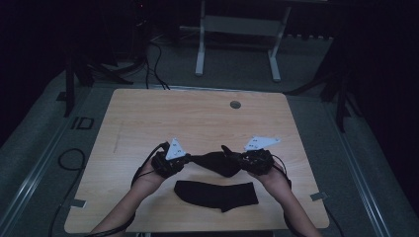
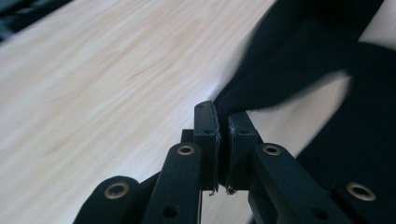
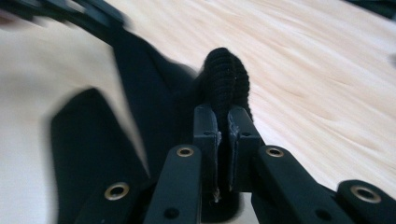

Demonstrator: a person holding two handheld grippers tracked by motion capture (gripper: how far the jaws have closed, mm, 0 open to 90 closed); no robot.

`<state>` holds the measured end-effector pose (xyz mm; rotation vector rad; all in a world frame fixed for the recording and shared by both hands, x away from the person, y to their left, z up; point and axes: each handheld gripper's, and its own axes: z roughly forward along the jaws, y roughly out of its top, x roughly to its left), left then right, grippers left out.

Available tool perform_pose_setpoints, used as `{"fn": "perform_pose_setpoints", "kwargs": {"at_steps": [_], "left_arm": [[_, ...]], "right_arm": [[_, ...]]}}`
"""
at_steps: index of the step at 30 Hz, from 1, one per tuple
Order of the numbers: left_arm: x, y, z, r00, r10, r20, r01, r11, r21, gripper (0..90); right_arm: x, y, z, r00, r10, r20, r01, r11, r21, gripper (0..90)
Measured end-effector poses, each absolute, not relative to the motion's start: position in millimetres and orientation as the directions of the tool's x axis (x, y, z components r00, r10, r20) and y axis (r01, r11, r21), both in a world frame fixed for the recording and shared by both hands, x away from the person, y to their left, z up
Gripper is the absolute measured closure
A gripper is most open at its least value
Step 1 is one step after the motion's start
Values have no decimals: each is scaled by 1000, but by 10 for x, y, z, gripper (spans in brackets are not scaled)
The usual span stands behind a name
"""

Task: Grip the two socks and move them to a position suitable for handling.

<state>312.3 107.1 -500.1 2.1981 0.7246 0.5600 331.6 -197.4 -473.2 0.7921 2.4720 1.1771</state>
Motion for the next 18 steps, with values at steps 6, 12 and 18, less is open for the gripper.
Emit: {"fn": "perform_pose_setpoints", "kwargs": {"at_steps": [6, 12, 18], "left_arm": [[3131, 1222, -5079, 752, 646, 132, 327, -540, 776, 850], [3206, 1120, -5243, 760, 633, 144, 341, -577, 742, 844], [3224, 1035, -5384, 772, 616, 158, 338, -608, 719, 841]], "right_arm": [[3445, -2203, -4844, -753, 656, 44, 440, 454, 775, 841], [3521, -2162, -5017, -735, 678, 17, 459, 479, 748, 833], [3587, -2166, -5194, -714, 699, 26, 504, 489, 712, 831]]}}
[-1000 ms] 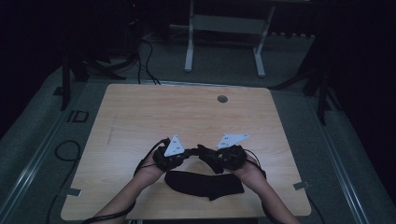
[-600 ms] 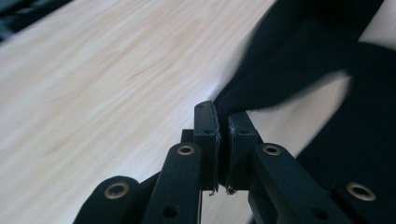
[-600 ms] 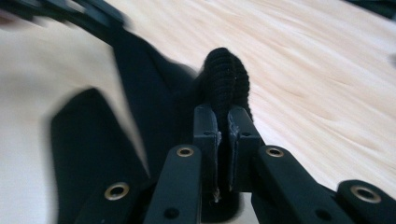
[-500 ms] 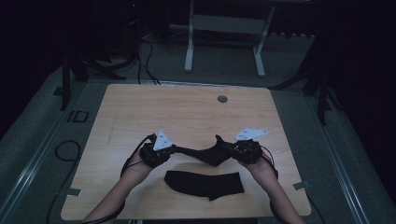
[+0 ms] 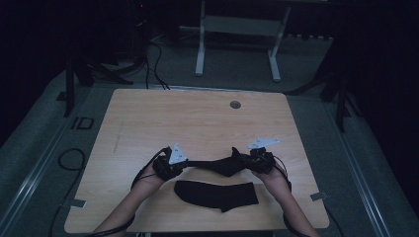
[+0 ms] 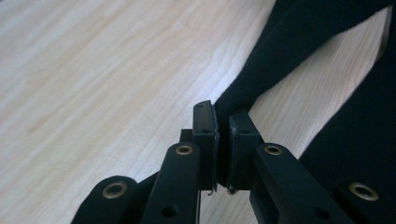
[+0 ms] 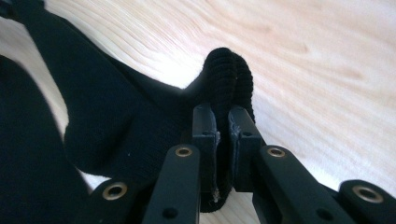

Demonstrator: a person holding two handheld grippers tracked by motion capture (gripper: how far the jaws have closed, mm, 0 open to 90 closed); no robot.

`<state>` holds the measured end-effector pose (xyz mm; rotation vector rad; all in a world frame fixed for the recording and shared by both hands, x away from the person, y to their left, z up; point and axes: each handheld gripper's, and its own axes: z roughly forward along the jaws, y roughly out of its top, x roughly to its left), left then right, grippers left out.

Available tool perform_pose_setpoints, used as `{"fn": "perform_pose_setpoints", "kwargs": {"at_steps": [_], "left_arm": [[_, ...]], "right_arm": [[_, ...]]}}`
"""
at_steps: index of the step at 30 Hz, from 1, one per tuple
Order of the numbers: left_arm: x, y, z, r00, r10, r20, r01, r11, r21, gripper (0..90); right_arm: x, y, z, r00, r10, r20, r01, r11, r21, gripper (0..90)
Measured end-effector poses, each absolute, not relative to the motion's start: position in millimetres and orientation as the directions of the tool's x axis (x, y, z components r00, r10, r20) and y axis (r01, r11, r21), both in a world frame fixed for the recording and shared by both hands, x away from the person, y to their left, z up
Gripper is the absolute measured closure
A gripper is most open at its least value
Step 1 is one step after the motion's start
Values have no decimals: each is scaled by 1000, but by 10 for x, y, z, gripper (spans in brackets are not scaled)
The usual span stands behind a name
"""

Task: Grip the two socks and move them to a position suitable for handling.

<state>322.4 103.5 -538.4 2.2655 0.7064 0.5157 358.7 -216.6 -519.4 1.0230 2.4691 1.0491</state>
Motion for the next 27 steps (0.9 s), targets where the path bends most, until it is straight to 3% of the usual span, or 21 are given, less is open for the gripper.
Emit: {"fn": "perform_pose_setpoints", "kwargs": {"at_steps": [2, 4, 5, 7, 10, 18, 27], "left_arm": [[3236, 1027, -5416, 777, 612, 145, 345, -608, 715, 838], [3234, 1018, -5439, 783, 607, 139, 353, -616, 704, 729], [3234, 1021, -5447, 788, 601, 129, 361, -623, 694, 729], [3227, 1039, -5461, 792, 597, 132, 369, -639, 675, 612], [3214, 1117, -5460, 780, 612, 132, 382, -632, 674, 574], [3230, 1341, -5412, 722, 679, 134, 431, -593, 680, 551], [3315, 1555, -5418, 630, 757, 175, 530, -583, 616, 504]], "right_arm": [[3625, -2193, -5295, -701, 711, 53, 535, 476, 698, 819], [3630, -2191, -5357, -697, 715, 59, 553, 483, 678, 702], [3630, -2191, -5357, -697, 715, 59, 553, 483, 678, 702], [3632, -2200, -5385, -695, 716, 58, 562, 492, 664, 570], [3635, -2292, -5351, -677, 733, 65, 581, 478, 659, 486], [3624, -2480, -5231, -645, 761, 71, 585, 432, 687, 499], [3601, -2418, -5287, -658, 749, 84, 587, 440, 679, 526]]}}
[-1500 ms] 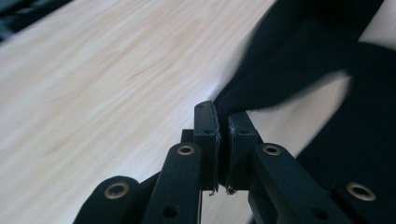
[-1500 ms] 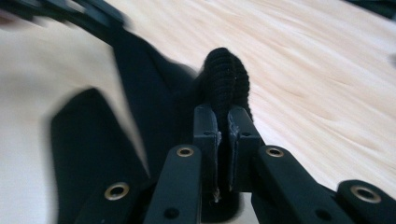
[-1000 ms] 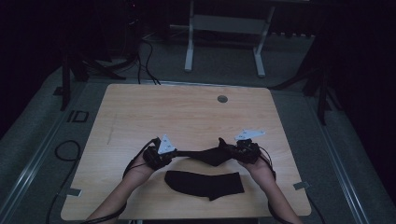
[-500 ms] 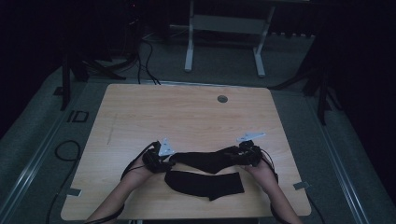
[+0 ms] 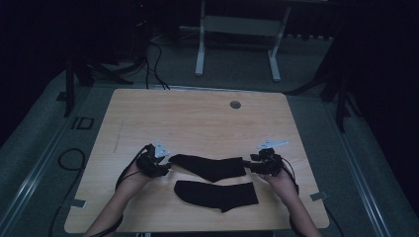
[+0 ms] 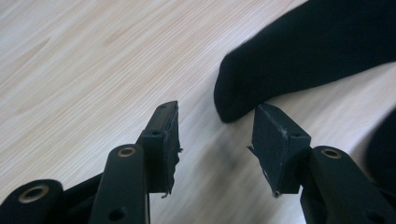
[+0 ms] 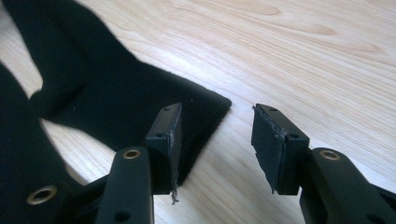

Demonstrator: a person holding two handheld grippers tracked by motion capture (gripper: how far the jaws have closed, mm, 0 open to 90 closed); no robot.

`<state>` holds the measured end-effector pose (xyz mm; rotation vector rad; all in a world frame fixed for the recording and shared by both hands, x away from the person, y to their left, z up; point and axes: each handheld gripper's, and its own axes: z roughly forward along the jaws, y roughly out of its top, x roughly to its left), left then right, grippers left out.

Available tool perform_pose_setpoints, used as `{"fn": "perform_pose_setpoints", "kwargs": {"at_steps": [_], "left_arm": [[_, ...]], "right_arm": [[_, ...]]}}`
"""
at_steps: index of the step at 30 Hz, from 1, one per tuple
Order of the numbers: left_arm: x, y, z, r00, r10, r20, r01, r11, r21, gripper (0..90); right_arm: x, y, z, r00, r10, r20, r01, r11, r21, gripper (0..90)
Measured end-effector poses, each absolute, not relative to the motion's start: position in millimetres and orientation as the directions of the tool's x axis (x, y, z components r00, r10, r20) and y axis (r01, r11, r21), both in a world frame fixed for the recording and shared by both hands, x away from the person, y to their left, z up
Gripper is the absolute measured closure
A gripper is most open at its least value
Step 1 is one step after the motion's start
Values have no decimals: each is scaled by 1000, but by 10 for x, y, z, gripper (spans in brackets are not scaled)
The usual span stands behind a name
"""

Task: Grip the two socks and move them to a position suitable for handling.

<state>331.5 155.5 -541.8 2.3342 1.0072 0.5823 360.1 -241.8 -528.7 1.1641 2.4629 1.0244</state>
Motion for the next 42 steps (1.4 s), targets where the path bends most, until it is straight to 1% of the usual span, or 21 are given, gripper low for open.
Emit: {"fn": "perform_pose_setpoints", "kwargs": {"at_steps": [3, 6, 7, 8, 9, 10, 11, 12, 13, 14, 15, 16, 17, 21, 25, 28, 30, 31, 33, 42], "left_arm": [[3329, 1626, -5431, 608, 772, 184, 556, -580, 595, 494], [3323, 1708, -5417, 578, 795, 183, 573, -556, 602, 499], [3305, 1744, -5381, 569, 806, 164, 567, -529, 632, 575], [3295, 1745, -5359, 566, 808, 163, 562, -523, 641, 596], [3295, 1745, -5359, 566, 808, 163, 562, -523, 641, 640], [3284, 1733, -5328, 568, 806, 166, 551, -522, 651, 680], [3277, 1720, -5307, 572, 804, 163, 538, -518, 665, 695], [3268, 1700, -5282, 583, 798, 151, 520, -509, 686, 731], [3265, 1672, -5262, 593, 793, 138, 509, -503, 699, 731], [3265, 1639, -5247, 600, 788, 136, 501, -503, 704, 750], [3271, 1599, -5243, 611, 780, 132, 494, -506, 707, 796], [3279, 1557, -5247, 627, 769, 127, 487, -513, 706, 815], [3295, 1499, -5264, 636, 761, 123, 487, -521, 701, 894], [3348, 1332, -5367, 672, 733, 105, 496, -550, 672, 896], [3410, 1219, -5474, 678, 729, 93, 511, -559, 653, 896], [3457, 1187, -5537, 684, 725, 77, 527, -564, 636, 896], [3471, 1169, -5570, 691, 720, 65, 526, -562, 639, 895], [3474, 1162, -5572, 691, 721, 53, 528, -554, 643, 895], [3484, 1128, -5570, 696, 717, 44, 528, -551, 646, 895], [3536, 890, -5578, 717, 696, 26, 512, -553, 657, 894]], "right_arm": [[3595, -2355, -5299, -669, 739, 84, 583, 450, 677, 532], [3590, -2294, -5297, -684, 726, 78, 571, 465, 677, 551], [3583, -2260, -5288, -689, 721, 75, 564, 469, 680, 577], [3584, -2245, -5287, -694, 716, 76, 562, 472, 680, 589], [3584, -2245, -5287, -694, 716, 76, 562, 472, 680, 589], [3580, -2211, -5283, -701, 710, 70, 554, 480, 680, 623], [3580, -2203, -5281, -703, 708, 70, 551, 479, 683, 642], [3577, -2194, -5277, -706, 704, 77, 551, 477, 685, 646], [3577, -2194, -5277, -706, 704, 77, 551, 477, 685, 646], [3574, -2183, -5276, -709, 701, 76, 547, 478, 687, 686], [3564, -2169, -5276, -708, 703, 73, 545, 478, 689, 745], [3559, -2156, -5282, -713, 697, 72, 540, 481, 691, 764], [3537, -2117, -5300, -716, 697, 50, 530, 495, 689, 897], [3530, -2072, -5340, -722, 690, 54, 533, 504, 680, 900], [3541, -2008, -5464, -731, 682, 29, 537, 549, 640, 900], [3559, -2019, -5511, -726, 688, 25, 547, 554, 628, 900], [3576, -2060, -5516, -716, 698, 25, 552, 544, 632, 900], [3604, -2119, -5513, -699, 715, 0, 554, 542, 631, 900], [3623, -2157, -5514, -690, 723, 9, 564, 531, 633, 900], [3708, -2433, -5507, -637, 771, -13, 591, 499, 633, 900]]}}
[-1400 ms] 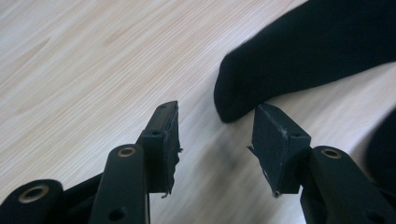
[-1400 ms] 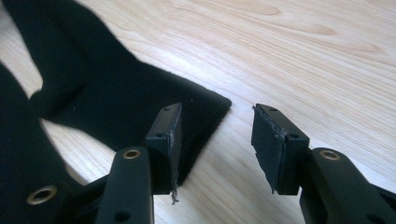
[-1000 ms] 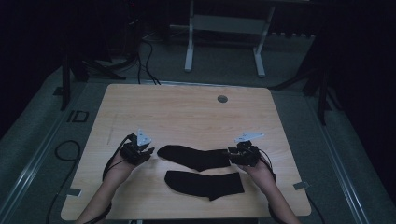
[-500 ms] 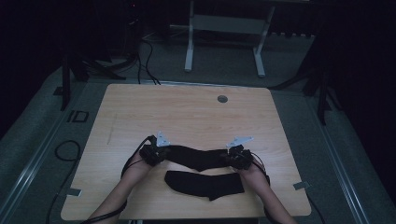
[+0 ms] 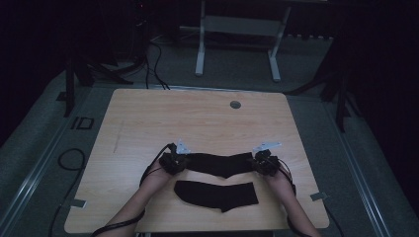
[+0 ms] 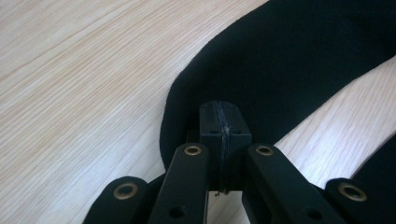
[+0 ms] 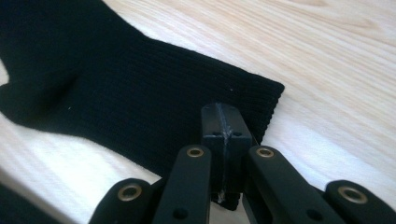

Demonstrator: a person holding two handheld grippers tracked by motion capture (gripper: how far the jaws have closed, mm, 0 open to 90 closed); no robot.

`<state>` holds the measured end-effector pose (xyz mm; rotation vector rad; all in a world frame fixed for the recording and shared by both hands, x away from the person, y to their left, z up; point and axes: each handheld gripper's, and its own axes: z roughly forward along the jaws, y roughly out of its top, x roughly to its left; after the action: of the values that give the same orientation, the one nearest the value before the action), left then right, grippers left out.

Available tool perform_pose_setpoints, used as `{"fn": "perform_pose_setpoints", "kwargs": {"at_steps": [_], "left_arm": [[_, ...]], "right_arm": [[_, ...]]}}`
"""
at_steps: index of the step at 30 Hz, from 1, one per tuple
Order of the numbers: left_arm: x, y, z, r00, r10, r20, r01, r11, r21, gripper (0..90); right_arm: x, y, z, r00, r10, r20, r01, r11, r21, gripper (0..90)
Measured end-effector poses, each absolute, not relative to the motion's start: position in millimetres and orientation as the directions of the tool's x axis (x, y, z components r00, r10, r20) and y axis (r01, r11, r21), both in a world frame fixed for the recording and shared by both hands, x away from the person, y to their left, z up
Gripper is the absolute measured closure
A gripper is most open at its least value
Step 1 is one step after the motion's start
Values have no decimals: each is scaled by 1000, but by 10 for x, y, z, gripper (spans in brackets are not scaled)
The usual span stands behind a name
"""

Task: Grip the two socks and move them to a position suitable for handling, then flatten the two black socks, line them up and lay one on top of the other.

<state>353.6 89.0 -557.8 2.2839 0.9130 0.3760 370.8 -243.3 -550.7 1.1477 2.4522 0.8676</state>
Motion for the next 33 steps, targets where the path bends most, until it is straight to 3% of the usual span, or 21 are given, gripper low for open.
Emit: {"fn": "perform_pose_setpoints", "kwargs": {"at_steps": [12, 16, 19, 23, 33], "left_arm": [[3564, 896, -5575, 712, 702, 4, 519, -531, 670, 885], [3493, 962, -5503, 708, 707, -6, 505, -500, 704, 621], [3402, 1039, -5439, 701, 713, -4, 501, -488, 714, 481], [3268, 1164, -5367, 716, 698, -17, 500, -496, 710, 453], [2936, 1303, -5444, 747, 658, -90, 539, -522, 661, 431]], "right_arm": [[3821, -2485, -5508, -614, 789, 21, 611, 459, 645, 872], [3763, -2481, -5433, -625, 778, 69, 605, 427, 672, 729], [3690, -2491, -5373, -636, 765, 101, 607, 415, 678, 629], [3518, -2495, -5308, -667, 738, 100, 582, 432, 689, 537], [3040, -2560, -5370, -688, 721, 83, 582, 480, 657, 488]]}}
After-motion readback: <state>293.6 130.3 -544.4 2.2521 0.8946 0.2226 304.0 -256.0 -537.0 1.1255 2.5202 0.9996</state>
